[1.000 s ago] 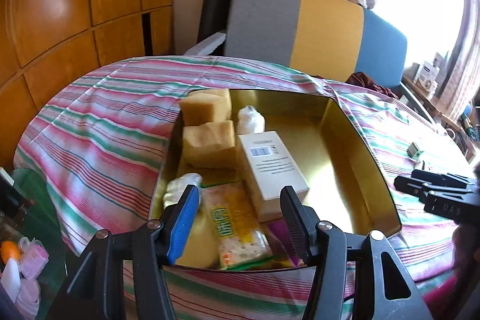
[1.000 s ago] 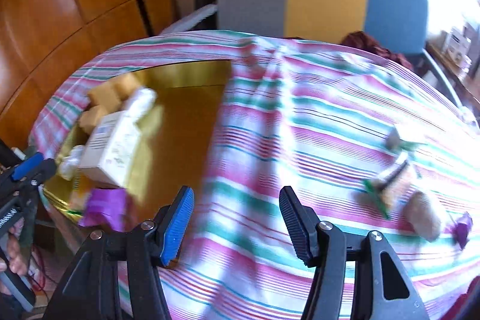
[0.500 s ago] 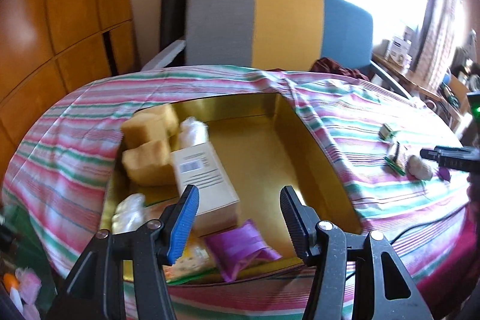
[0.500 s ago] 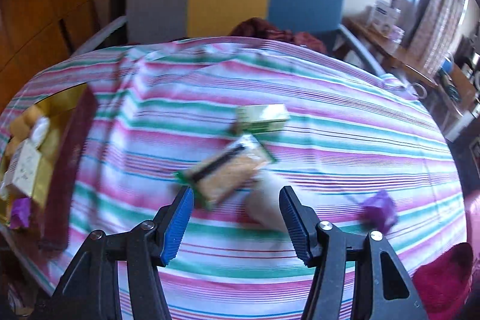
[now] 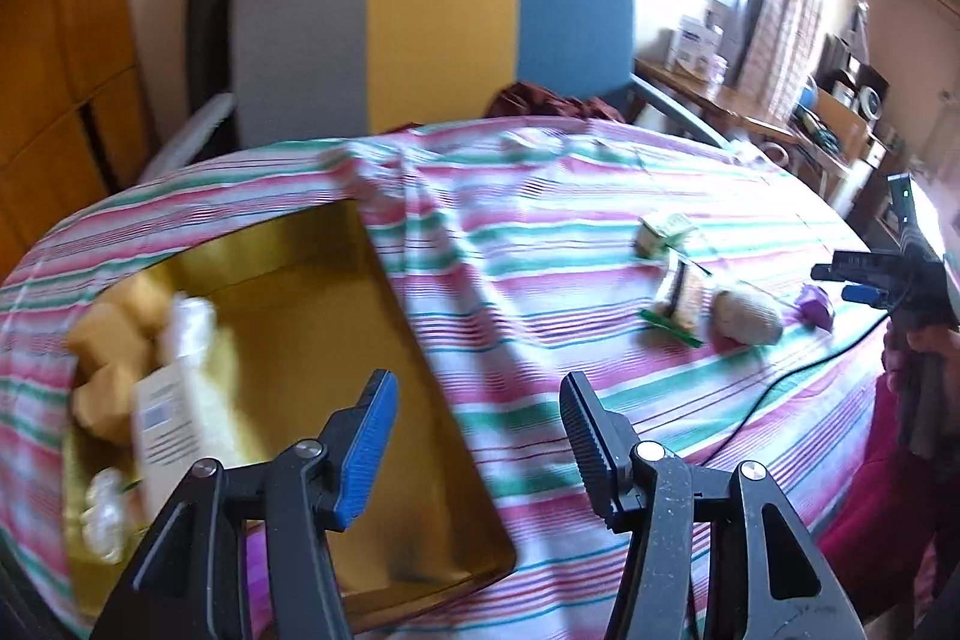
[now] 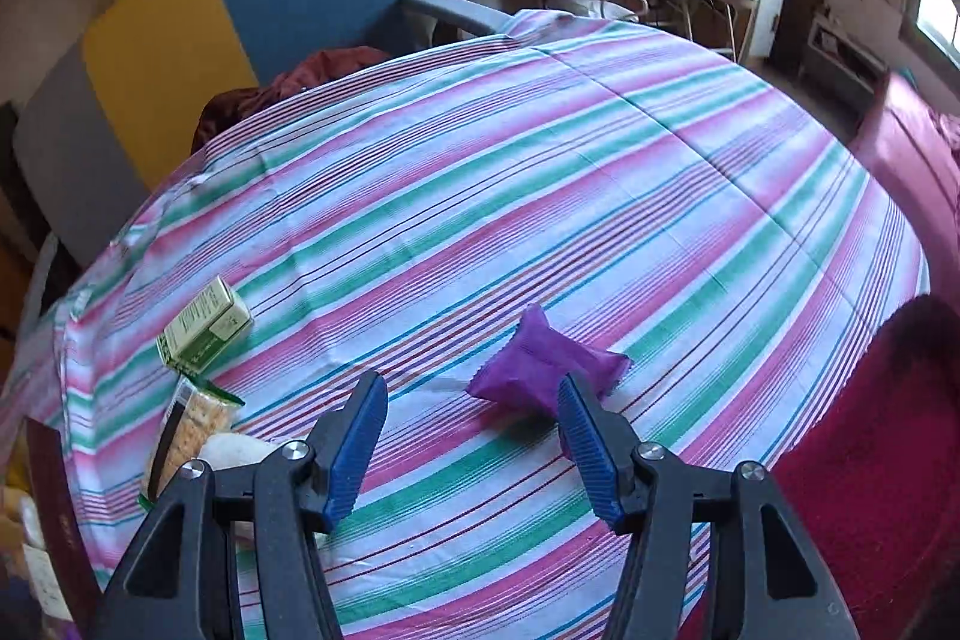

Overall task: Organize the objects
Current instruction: 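Move both tools back toward the biscuit pack and purple packet, then grasp the biscuit pack with left gripper while right gripper approaches the wrapped white ball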

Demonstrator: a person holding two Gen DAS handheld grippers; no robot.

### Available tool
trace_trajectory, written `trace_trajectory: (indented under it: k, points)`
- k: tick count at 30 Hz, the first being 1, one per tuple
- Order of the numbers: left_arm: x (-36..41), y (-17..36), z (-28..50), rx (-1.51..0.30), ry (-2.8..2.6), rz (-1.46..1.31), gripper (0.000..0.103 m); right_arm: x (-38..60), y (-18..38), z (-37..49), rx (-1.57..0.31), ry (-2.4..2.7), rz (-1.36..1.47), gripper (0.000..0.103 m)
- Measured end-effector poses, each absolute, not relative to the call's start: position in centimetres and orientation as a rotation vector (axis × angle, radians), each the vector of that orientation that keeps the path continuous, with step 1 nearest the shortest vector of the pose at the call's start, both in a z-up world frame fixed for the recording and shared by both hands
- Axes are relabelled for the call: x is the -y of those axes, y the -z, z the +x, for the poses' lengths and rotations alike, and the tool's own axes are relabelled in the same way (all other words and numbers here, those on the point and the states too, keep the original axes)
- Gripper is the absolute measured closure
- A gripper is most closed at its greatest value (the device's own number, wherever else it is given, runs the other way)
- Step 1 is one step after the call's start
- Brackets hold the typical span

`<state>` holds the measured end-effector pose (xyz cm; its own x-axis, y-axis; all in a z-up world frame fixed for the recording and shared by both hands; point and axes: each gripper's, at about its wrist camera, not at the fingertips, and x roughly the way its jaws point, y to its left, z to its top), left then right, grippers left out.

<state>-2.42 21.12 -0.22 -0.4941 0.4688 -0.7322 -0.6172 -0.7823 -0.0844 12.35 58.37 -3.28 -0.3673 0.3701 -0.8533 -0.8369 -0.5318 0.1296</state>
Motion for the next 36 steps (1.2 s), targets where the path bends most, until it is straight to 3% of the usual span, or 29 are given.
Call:
trace_trajectory:
  k: [11,20,25,33,35,36]
  points:
    - [-32.0,3.4,-2.5,-0.428,-2.112,-1.022,0.055,-59.7,3.5,14.0,-0.889,-1.937,-0.959,0.043]
    - [-39.7,4.9,-2.4,-0.574,-1.985,-0.937,0.052,-59.9,4.1,13.5,-0.926,-1.960,-0.980,0.043]
    - [-41.8,5.8,-2.3,-0.628,-1.940,-0.904,0.046,-60.0,4.3,13.2,-0.941,-1.971,-0.991,0.043]
    - [-44.9,7.7,-2.6,-0.693,-1.901,-0.886,0.046,-60.4,3.9,14.0,-0.980,-1.975,-0.920,0.043]
    - [-45.6,8.3,-3.1,-0.693,-1.906,-0.890,0.048,-60.7,3.9,14.3,-1.006,-1.963,-0.890,0.043]
    - [-45.8,8.6,-3.5,-0.679,-1.897,-0.915,0.059,-60.9,3.8,14.6,-1.017,-1.956,-0.876,0.043]
